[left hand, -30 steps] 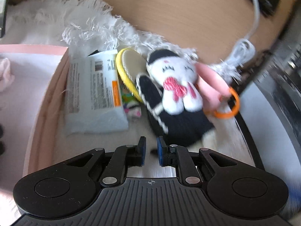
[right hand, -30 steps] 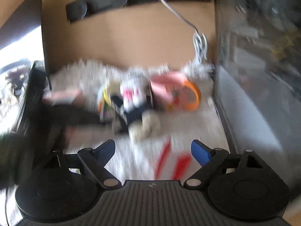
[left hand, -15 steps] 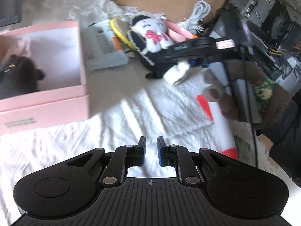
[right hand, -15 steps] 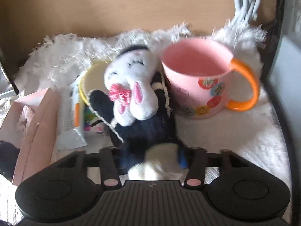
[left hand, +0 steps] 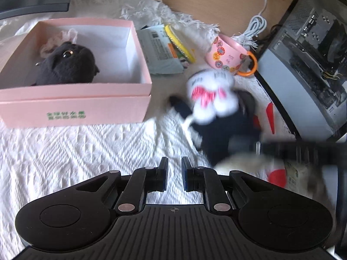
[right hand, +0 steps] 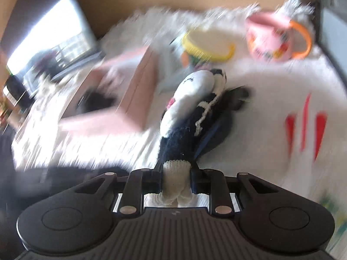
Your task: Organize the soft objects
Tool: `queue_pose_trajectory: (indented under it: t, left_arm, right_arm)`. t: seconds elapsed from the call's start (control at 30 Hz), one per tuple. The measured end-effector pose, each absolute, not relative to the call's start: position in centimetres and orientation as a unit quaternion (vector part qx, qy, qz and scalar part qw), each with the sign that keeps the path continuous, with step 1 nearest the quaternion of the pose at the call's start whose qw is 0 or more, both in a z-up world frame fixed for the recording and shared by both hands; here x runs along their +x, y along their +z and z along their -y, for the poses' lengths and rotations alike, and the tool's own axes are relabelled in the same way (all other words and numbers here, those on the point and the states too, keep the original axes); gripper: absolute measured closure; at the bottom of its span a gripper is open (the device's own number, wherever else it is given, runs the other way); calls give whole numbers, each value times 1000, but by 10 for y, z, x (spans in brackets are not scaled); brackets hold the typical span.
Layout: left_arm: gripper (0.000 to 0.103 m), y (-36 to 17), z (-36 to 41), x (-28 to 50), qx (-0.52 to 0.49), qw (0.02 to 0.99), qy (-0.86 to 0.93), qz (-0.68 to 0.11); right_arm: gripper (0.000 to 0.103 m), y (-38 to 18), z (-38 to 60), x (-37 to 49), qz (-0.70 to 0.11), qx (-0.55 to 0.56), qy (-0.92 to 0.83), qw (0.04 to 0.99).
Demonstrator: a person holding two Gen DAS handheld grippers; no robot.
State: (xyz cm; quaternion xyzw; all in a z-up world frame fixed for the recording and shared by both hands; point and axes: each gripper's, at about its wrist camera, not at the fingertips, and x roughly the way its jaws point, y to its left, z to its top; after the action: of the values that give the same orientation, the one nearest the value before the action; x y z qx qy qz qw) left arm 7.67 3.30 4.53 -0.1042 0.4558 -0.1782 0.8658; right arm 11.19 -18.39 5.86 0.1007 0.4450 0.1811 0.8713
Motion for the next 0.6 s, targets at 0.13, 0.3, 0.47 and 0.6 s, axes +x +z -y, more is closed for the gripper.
queue_pose_trajectory:
  t: [0.13, 0.3, 0.47, 0.6]
  left_arm:
    - [89, 45, -33, 70, -97, 866, -173, -458]
    - [89, 49, -30, 62, -83, 872, -161, -455]
    - [89, 59, -5, 58, -65, 881, -163, -439]
    - [89, 55, 29, 53, -23, 890, -162, -426]
  right_arm:
    - [78, 41, 166, 70, -469, 93, 223, 850]
    - [52, 31, 160, 45, -469, 79, 237, 847]
    - [29, 64, 187, 19, -390, 21, 231, 891]
    - [27, 75, 220, 7, -336, -25, 157, 928]
